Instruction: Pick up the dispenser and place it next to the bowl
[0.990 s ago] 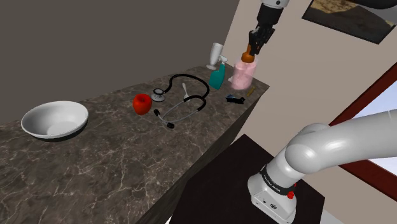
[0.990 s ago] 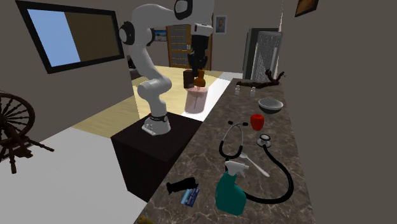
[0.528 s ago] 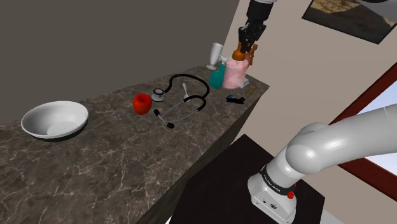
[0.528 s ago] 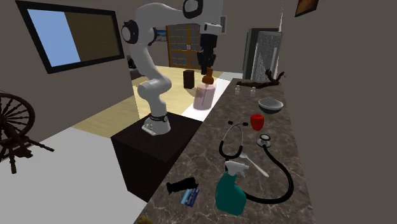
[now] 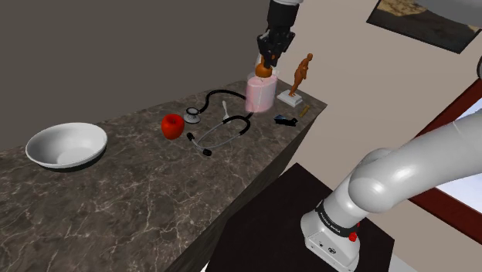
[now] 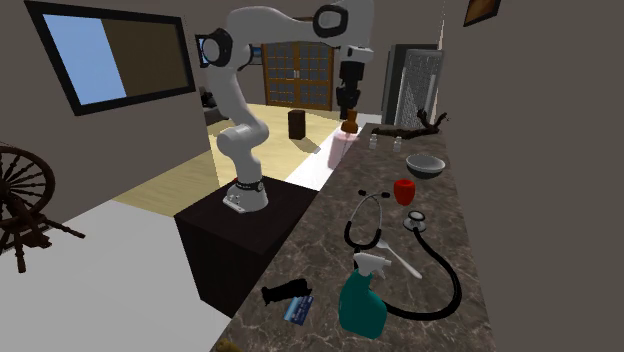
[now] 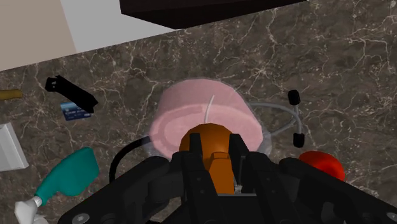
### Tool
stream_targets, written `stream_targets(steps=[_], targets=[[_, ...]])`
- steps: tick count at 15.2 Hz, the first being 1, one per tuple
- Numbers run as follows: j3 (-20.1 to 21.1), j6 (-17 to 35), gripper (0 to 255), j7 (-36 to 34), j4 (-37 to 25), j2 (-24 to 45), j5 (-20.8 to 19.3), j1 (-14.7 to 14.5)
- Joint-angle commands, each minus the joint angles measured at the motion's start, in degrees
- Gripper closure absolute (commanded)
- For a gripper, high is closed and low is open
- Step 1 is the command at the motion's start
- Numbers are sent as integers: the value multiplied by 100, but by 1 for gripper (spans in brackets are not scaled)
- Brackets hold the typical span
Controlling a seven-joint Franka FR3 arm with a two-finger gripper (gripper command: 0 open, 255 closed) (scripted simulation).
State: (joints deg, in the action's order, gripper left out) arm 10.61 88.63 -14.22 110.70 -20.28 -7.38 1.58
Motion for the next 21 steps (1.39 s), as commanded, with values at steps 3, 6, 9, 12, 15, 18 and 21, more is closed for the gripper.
stream_targets(steps=[3, 6, 9, 12, 15, 18, 21], targets=[[380, 110, 255, -566, -317, 515, 36, -146], [643, 149, 255, -975, -645, 956, 0, -261], [888, 159, 255, -1385, -1042, 1449, -90, -395], [1110, 128, 255, -1793, -1516, 1995, -235, -557], [1291, 47, 255, -2189, -2080, 2594, -435, -771], [1428, -95, 255, -2556, -2751, 3249, -678, -1041], [1500, -313, 255, -2870, -3566, 3966, -952, -1392]])
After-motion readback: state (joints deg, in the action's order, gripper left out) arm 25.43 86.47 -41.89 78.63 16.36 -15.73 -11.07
